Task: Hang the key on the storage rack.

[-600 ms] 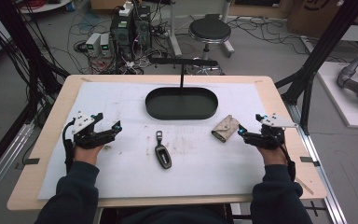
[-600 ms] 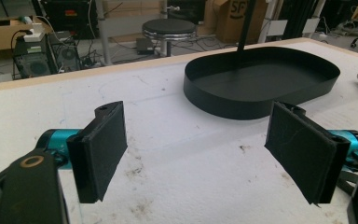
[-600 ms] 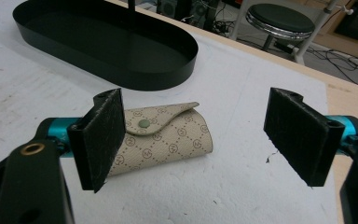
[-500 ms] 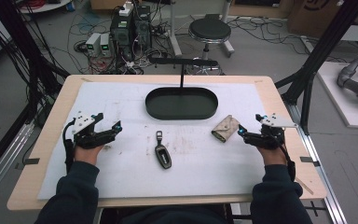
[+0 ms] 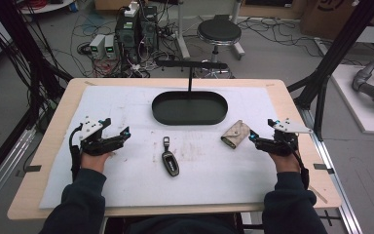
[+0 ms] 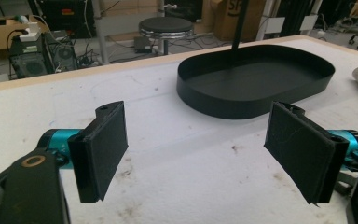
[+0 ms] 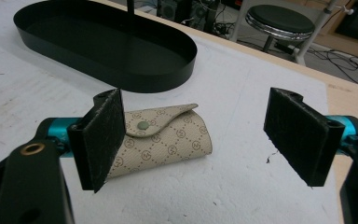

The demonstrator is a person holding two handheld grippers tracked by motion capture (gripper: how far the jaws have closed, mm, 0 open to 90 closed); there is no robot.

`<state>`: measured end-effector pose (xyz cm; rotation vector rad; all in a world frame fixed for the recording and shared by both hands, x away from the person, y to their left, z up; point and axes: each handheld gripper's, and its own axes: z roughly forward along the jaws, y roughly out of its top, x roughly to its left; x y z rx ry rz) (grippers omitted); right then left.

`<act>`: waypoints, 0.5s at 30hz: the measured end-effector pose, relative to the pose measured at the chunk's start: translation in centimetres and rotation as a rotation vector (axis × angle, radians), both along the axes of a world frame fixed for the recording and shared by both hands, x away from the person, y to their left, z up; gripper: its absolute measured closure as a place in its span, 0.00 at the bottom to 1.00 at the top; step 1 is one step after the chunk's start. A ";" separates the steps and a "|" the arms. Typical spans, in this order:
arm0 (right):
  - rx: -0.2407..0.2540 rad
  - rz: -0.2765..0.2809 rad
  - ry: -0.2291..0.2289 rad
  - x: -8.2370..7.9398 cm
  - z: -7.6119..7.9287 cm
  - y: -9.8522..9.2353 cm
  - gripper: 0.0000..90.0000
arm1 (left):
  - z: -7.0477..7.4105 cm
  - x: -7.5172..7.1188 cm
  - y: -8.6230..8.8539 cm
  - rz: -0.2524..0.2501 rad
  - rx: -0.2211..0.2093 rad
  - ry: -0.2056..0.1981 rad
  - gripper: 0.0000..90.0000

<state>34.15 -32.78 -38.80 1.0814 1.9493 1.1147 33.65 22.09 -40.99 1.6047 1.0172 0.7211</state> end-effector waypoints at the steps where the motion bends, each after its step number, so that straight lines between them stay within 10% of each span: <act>1: 0.000 0.000 -0.002 0.0 0.0 0.0 0.24 | 0.1 0.0 -0.2 -0.002 -0.002 -0.002 0.23; 15: 0.005 -0.008 -0.008 -0.6 0.3 0.1 0.24 | 0.4 -0.9 -5.1 -0.132 0.018 0.035 0.26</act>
